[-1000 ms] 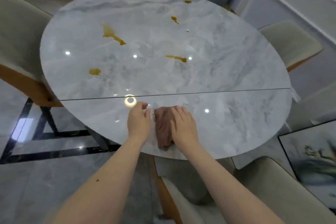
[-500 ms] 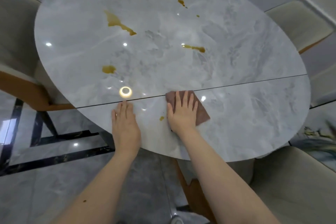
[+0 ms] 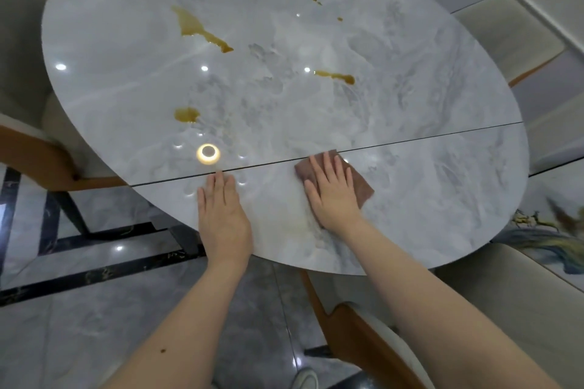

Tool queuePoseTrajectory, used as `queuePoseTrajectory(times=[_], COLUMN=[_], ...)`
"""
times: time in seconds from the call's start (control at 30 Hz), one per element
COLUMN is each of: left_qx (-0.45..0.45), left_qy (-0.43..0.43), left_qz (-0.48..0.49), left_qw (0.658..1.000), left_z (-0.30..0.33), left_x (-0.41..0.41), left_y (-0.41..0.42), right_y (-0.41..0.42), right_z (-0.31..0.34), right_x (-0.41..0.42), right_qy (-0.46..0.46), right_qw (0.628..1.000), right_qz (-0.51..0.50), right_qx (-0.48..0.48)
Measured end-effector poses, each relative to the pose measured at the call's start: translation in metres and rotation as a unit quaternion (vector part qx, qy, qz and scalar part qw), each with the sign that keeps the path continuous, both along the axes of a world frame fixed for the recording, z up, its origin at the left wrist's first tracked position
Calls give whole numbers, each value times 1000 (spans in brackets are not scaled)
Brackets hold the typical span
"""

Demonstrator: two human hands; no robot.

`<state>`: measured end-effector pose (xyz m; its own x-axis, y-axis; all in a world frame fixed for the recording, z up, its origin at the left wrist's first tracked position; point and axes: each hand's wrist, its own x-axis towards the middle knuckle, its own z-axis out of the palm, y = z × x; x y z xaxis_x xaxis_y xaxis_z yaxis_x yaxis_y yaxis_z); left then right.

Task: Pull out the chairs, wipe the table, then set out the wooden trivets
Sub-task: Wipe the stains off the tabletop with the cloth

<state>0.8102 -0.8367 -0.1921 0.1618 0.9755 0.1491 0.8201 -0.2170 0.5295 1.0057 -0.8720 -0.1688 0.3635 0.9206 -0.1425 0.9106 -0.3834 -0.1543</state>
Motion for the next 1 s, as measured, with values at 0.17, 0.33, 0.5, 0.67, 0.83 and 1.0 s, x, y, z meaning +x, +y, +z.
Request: queuePoseTrajectory(times=[0.17,0.33,0.5,0.67,0.83,1.0], left_qx=[8,8,9,12,20,29], left_qy=[5,8,7,-8,-6,-11], left_qz=[4,-4,-22,-29,-42,-36], left_qw=[1000,1000,1000,999,999,999], left_z=[-3,-2,0,-6,-9,-11], left_x=[1,-2,-2,-1,-4,-3], left_y=[1,1,-2,0,2,3], right_y=[36,-20,-69,-26,-46,-110], right_z=[-7,-3,3,-5,-5,1], right_x=[-46,-73,-7,-26,-92,-24], right_qy=[-1,24,-12,-15,12,-19], right_qw=[1000,993,999,993,999,999], right_qz=[4,117,51,-118,37,28], right_qx=[15,21,-7,-4,22,-13])
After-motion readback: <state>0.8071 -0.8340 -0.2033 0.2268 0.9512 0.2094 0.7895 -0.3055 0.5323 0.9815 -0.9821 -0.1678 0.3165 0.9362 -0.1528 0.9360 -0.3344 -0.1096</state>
